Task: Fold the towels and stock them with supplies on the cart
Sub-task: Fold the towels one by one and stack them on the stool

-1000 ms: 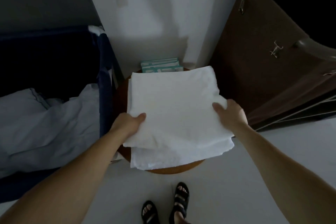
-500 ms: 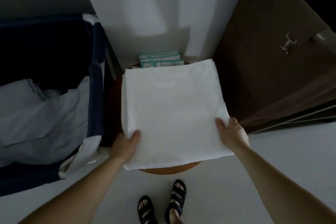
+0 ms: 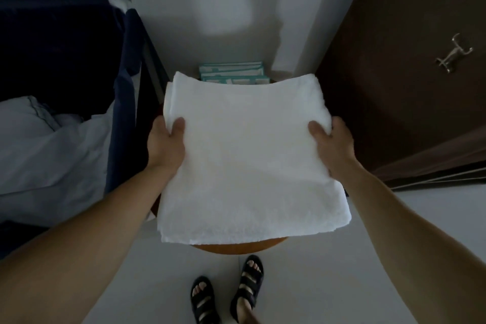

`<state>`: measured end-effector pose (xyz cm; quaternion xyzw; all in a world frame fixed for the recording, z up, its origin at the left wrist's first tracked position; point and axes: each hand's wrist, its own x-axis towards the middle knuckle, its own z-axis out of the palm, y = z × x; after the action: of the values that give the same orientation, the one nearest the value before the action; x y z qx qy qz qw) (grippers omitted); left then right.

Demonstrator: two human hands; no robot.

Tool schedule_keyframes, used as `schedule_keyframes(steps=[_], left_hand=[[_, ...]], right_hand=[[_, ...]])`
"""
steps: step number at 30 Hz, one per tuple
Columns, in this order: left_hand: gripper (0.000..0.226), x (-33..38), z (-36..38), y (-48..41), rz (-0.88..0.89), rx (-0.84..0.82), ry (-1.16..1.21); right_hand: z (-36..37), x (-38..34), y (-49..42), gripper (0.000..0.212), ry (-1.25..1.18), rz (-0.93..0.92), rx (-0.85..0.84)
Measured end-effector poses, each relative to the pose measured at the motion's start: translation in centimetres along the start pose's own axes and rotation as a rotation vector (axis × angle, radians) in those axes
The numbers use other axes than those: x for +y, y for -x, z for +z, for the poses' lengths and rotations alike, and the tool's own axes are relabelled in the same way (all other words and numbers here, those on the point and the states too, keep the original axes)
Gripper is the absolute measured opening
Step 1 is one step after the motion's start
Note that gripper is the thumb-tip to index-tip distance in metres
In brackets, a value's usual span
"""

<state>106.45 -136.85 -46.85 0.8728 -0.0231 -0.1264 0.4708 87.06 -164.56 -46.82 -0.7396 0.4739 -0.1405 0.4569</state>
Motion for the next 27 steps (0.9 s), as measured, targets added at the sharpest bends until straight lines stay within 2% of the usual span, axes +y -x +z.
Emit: schedule_keyframes(steps=[2,4,8,11,14,16,18,21,23,25,27], left_hand=[[0.024,-0.3,-0.1,0.2,0.046,0.026,0.025],[0.030,-1.2,0.3,0.1,0.025,-0.005,0.029],[0.054,-2.4,1.1,-0.5,-0.189,-0.113,-0.046],[0.063,-2.6,0.9,0.0,-0.211,-0.143,-0.061],[0.070,-2.9,0.5,2.3,-0.246,-0.124,-0.186],[0.074,-3.2,0.6,4.4,-0.256,-0.136,-0.278],[0.081,-3.3,0.6,6.5,-0.189,-0.135,-0.447],[0.081,-3.9,0.9,9.4,0.235,-0.135,-0.785],[0.075,-4.9,1.7,10.5,0.478,-0.267,-0.866],[0.072,-6.3,2.3,10.9,0.529,-0.400,-0.903],[0.075,-7.4,2.6,10.6,0.493,-0.442,-0.928]], right_hand=[[0.0,0.2,0.5,0.033,0.005,-0.077,0.052],[0.5,1.0,0.9,0.039,0.021,-0.062,0.067],[1.2,1.6,0.6,0.051,0.117,0.091,-0.055],[0.2,1.0,0.7,0.047,0.087,0.119,-0.099],[-0.9,1.1,2.2,0.072,0.164,0.256,-0.117],[-1.1,1.8,3.7,0.080,0.303,0.339,-0.160],[-1.0,2.2,5.3,0.084,0.440,0.389,-0.193],[-0.3,2.8,7.7,0.084,0.608,0.280,-0.151],[0.3,3.6,9.1,0.082,0.655,0.112,-0.049],[0.9,4.5,10.1,0.080,0.753,-0.094,0.013],[1.6,5.2,10.5,0.075,0.865,-0.303,-0.001]])
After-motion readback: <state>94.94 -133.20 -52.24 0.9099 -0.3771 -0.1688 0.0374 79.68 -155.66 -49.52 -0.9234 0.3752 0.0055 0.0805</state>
